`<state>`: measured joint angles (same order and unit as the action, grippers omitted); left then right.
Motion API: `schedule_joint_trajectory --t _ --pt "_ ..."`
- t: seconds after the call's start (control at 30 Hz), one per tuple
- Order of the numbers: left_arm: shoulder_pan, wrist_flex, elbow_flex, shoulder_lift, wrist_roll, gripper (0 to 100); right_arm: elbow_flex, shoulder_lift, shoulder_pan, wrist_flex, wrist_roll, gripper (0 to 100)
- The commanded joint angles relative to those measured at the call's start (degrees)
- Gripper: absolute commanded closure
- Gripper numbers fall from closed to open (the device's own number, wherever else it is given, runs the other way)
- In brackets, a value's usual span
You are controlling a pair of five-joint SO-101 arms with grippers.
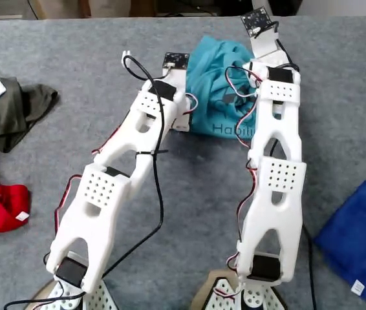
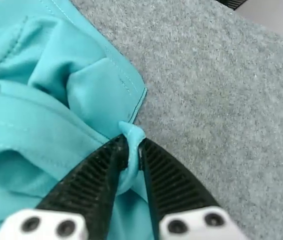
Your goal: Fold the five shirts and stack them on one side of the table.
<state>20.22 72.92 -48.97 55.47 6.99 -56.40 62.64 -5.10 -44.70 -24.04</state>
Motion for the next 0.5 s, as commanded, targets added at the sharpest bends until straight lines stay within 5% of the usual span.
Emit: schedule_joint_trajectory --t 0.0,0.17,0.47 --pt "-2.2 -0.4 -3.2 0.2 -0.2 99 -2.9 -0.3 -0.2 0.9 0.4 99.5" --pt "-4.0 0.8 -6.2 -0.4 -0.4 98 -2.9 -0.6 -0.1 0.9 0.4 99.5" --pt "-8.0 22.5 -36.3 -3.6 -5.9 98 -18.4 -3.2 -0.1 -10.7 0.5 99.5"
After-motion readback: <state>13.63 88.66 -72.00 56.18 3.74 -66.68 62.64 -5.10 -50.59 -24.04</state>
